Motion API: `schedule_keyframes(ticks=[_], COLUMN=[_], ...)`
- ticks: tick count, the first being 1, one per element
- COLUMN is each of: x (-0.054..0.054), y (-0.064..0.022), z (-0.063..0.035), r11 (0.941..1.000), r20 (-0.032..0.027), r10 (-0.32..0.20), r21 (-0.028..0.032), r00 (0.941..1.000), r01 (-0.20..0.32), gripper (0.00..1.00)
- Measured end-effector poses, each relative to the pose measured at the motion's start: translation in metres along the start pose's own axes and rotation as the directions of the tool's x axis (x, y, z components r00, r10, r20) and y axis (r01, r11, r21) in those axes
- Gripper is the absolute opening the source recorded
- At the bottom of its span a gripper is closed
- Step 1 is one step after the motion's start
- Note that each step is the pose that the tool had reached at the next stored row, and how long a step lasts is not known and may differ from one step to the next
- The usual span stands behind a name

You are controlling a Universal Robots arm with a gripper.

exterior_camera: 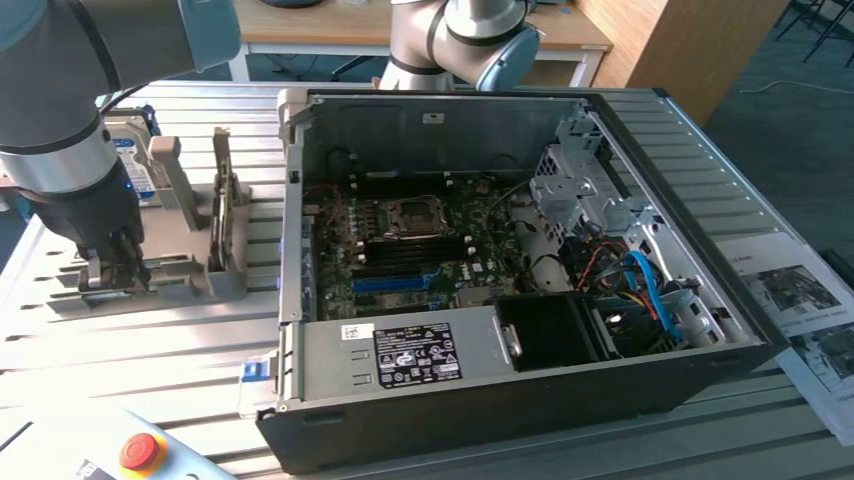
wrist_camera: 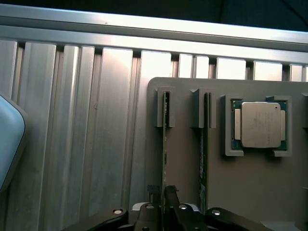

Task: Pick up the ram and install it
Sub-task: 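Pick up the ram and move it above insertion slot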

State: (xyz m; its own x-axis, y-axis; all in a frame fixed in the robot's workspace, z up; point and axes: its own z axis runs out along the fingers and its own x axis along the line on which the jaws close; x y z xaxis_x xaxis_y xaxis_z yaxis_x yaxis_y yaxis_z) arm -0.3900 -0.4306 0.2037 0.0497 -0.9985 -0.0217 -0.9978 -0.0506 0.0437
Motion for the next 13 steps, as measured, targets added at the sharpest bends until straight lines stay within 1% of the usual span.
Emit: schedule_keyframes(ticks=[1, 2, 3, 13], x=[0.0, 0.0, -0.0001, -0.0001], y=[0.0, 0.0, 0.0, 0.0], z=[0.0, 0.0, 0.0, 0.0], r11=[1.0, 1.0, 1.0, 1.0], r20=[0.0, 0.0001, 0.0, 0.0], r10=[0.0, 0.0, 0.0, 0.0], r21=[0.0, 0.0, 0.0001, 0.0001], r00=[1.0, 1.0, 1.0, 1.0], r01=[0.0, 0.0, 0.0, 0.0], gripper=[0.16, 0.16, 0.11, 0.11])
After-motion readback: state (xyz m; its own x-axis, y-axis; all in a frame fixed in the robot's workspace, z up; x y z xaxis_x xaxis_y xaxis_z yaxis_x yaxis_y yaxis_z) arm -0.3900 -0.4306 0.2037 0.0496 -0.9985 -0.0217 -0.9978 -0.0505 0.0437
